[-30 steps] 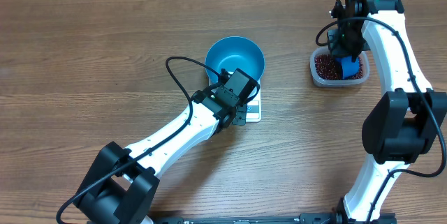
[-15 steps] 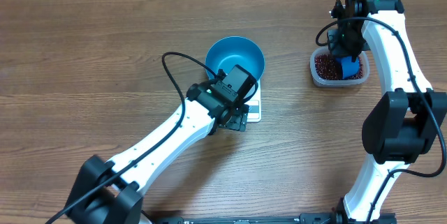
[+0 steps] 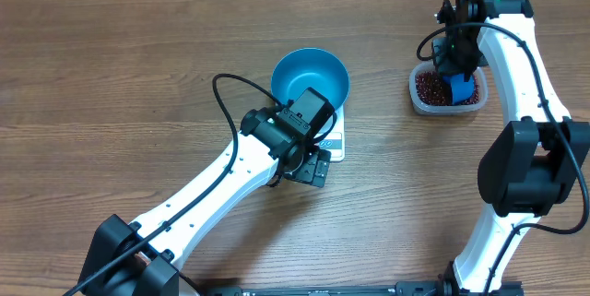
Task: Scoop item into bowl and weigh 150g on scale
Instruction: 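Pull the left gripper back to face the scale display, then lift the blue scoop full of beans out of the tub with right gripper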
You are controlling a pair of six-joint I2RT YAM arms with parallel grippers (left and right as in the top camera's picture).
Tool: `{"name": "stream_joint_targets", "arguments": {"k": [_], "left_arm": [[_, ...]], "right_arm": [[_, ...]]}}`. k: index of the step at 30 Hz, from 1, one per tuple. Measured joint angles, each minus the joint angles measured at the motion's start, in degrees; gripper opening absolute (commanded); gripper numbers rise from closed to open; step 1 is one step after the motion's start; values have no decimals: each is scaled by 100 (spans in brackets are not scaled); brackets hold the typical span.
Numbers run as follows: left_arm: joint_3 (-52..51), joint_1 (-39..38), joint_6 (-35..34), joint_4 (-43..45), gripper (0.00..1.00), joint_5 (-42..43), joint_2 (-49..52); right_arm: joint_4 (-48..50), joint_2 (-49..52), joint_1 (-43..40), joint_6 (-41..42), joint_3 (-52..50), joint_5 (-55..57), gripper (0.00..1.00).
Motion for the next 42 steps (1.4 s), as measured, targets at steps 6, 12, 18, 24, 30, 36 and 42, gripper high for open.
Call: {"name": "stream_joint_targets", "arguments": {"k": [6,12,18,24,30,36,42], "left_arm": [[0,0,-144,52,100,-337,2],[0,0,-146,68,100,-385,2],[0,0,-146,70,100,-402,2],[0,0,-149,162,99,-404,2],[0,0,-149,240,100,-424,0],[0,0,-149,240,100,-424,2],[0,0,-149,243,100,-424,0]], "right_arm": [[-24,0,0,0,0,2,4],[-197,0,0,0,2,0,4],[-155,0,0,0,2,2,4],[-149,0,0,0,2,2,4],[-238,0,0,-2,2,4,4],[-317,0,0,-2,7,55,4],[-341,2,0,-7,70,186,4]]}}
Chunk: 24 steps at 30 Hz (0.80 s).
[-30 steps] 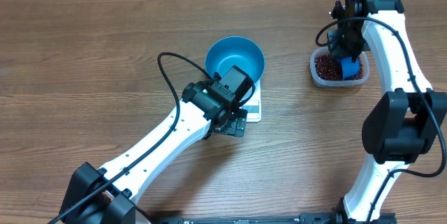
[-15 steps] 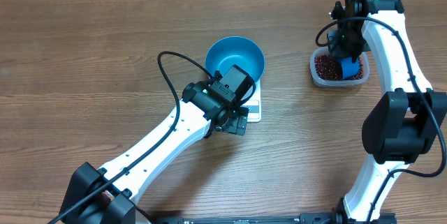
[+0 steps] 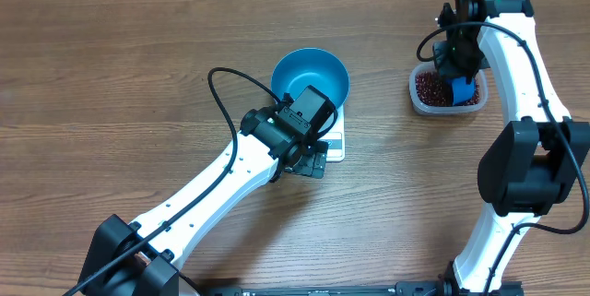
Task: Scoop item into bowl and weigh 150g on scale
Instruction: 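Lift the blue scoop full of beans out of the tub with right gripper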
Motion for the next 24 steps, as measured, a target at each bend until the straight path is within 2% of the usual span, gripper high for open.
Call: {"name": "stream_joint_targets", "arguments": {"k": [14,24], "left_arm": [[0,0,0,0,100,0,2],[0,0,0,13,99,0,2]], "right_arm": [[61,0,0,2,-2,129,4],[428,-197,7,59,-514,-138,4]]}}
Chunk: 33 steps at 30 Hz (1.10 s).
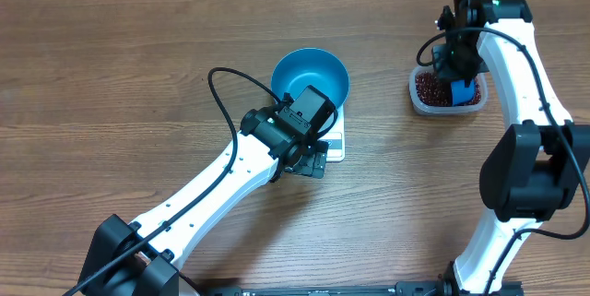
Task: Scoop item into bowl and weigh 150g on scale
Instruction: 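Lift the blue scoop full of beans out of the tub with right gripper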
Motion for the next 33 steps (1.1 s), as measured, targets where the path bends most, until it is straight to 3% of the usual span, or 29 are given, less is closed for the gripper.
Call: {"name": "stream_joint_targets", "arguments": {"k": [21,33], "left_arm": [[0,0,0,0,100,0,0],[0,0,0,0,100,0,0]], "right_arm": [[400,-105,-72,223,-437,-780,4],[400,-55,-1163,251,-503,-2994,4]]}}
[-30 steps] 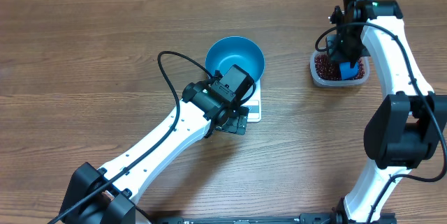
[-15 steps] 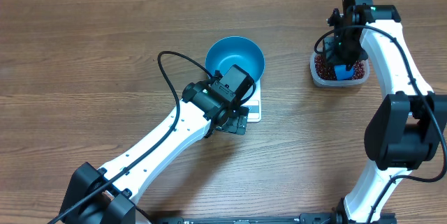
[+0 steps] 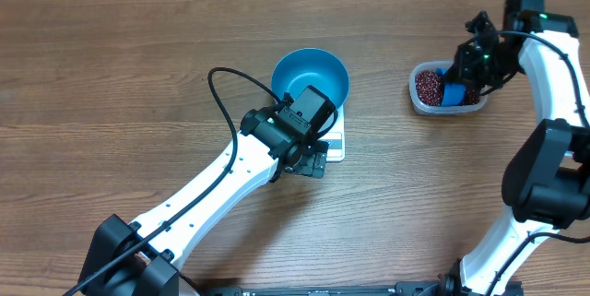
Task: Scoop item into bowl and weigh 150g on scale
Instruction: 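Lift the blue scoop full of beans out of the tub with right gripper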
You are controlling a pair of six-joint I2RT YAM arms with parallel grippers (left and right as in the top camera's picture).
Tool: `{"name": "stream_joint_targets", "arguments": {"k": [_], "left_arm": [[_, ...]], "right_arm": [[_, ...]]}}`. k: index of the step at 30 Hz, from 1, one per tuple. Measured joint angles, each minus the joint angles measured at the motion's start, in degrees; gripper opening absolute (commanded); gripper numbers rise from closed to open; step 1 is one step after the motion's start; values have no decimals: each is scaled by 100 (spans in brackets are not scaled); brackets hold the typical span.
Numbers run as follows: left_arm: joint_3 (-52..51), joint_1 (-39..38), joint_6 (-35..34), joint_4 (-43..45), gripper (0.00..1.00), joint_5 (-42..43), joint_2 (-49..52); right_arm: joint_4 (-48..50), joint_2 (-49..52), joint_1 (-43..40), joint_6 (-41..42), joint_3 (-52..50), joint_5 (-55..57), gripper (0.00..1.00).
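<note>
A blue bowl stands empty on a small white scale at mid-table. My left gripper points down at the scale's front edge, just in front of the bowl; its fingers are dark and bunched, so their state is unclear. At the far right a clear container of red beans holds a blue scoop. My right gripper is shut on the scoop's handle and reaches in from the right.
The brown wooden table spreads to the left and front. My left arm's cable loops over the table beside the bowl. The bean container sits a hand's width right of the scale.
My right arm has swung out to the right, and the scoop now lies tilted in the right part of the bean container. My left arm has not moved.
At first my left gripper hung just in front of the scale, then sat a little closer to its front edge and stayed there. My right gripper held the blue scoop upright in the beans throughout, and now holds it leaning from the right side.
</note>
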Motion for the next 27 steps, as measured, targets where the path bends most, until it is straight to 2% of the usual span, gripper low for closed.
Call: {"name": "stream_joint_targets", "arguments": {"k": [10,27], "left_arm": [[0,0,0,0,99,0,0],[0,0,-2,0,100,0,0]], "right_arm": [[-52,59,-273,-2,-33,-612,4],[68,57,-269,-2,-240,-957,4]]}}
